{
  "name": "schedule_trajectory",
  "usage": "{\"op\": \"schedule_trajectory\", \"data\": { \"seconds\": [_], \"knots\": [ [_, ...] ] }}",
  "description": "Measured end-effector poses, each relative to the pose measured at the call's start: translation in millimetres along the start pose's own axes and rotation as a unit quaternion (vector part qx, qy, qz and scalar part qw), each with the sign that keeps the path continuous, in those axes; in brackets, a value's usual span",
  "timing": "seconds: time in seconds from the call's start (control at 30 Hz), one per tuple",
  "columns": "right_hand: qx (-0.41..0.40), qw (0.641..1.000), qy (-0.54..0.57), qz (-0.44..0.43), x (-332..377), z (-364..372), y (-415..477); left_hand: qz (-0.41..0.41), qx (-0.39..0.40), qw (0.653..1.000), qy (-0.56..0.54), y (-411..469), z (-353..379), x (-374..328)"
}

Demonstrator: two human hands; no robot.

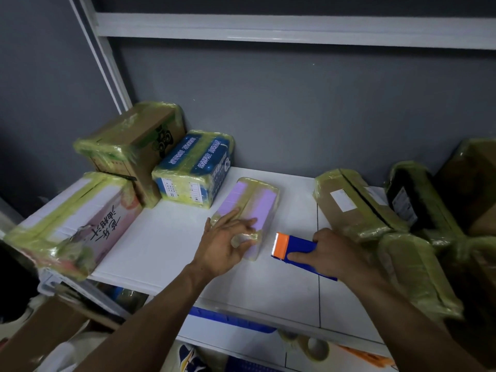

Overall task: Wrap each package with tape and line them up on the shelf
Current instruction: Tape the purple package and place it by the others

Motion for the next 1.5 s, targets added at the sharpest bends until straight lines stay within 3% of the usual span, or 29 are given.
{"op": "schedule_trajectory", "data": {
  "seconds": [0.17, 0.33, 0.73, 1.07, 1.23, 1.37, 1.5],
  "knots": [
    [-0.008, 0.999, -0.04, 0.002, 11, 7, 10, -0.019, -0.025, 0.999, 0.02, -6, 4, -12],
    [-0.007, 0.999, -0.038, 0.006, 16, 15, 14, -0.049, -0.106, 0.993, 0.008, -3, 11, -19],
    [-0.037, 0.995, -0.092, 0.002, 33, 21, 11, -0.061, -0.065, 0.996, 0.027, 0, 13, -17],
    [-0.105, 0.987, -0.122, -0.013, 35, 21, 12, -0.084, -0.111, 0.99, 0.003, -2, 10, -22],
    [-0.078, 0.997, 0.001, 0.013, 7, 8, 23, -0.11, -0.105, 0.988, 0.029, 0, 12, -23],
    [-0.062, 0.988, 0.142, 0.027, -12, 4, 23, -0.152, -0.054, 0.978, 0.133, 6, 17, -31],
    [-0.063, 0.974, 0.215, 0.037, -20, 6, 18, -0.158, -0.002, 0.968, 0.192, 9, 18, -32]
  ]
}}
Point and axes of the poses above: each hand's wrist, its own y-axis towards the middle knuckle, its own z-axis out of the palm, x = y × z, the point moved 5 cm from there along y, towards the middle knuckle, and after that the axes turned 10 degrees about y, right-handed, at the moved point
